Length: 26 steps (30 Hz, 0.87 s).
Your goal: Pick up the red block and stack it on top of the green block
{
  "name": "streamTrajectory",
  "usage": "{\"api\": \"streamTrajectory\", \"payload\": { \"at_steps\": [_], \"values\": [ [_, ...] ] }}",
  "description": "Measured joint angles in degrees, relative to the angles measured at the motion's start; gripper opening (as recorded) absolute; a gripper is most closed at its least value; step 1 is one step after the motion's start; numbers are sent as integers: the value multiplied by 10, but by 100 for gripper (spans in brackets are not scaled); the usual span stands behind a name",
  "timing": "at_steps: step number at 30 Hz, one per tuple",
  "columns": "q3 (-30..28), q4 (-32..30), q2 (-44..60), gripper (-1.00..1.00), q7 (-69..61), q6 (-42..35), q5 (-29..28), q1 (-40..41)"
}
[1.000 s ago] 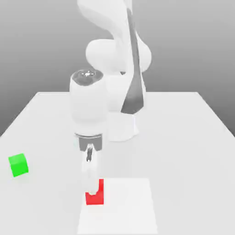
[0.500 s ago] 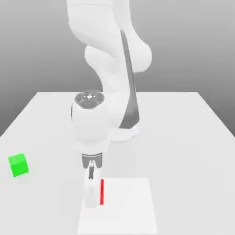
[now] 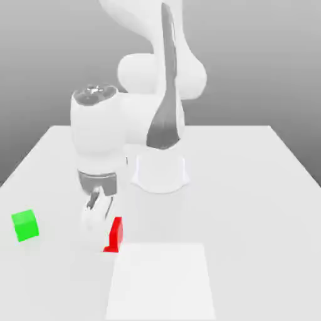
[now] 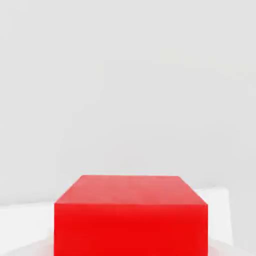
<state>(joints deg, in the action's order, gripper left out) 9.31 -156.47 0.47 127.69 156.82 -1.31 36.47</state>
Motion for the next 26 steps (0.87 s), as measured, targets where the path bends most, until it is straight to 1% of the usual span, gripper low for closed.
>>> {"api": "streamTrajectory", "payload": {
  "at_steps": [7,9,10,13,14,21,26],
  "values": [
    [-70,27,-19,-100,49,-44,10,173],
    [-76,33,-4,-100,57,-34,10,217],
    [-70,34,12,-100,60,-20,8,231],
    [-63,37,68,-100,68,34,-1,210],
    [-65,38,85,100,69,50,-2,207],
    [-65,38,88,100,70,51,-3,206],
    [-63,34,3,100,61,-30,10,205]
  ]
}}
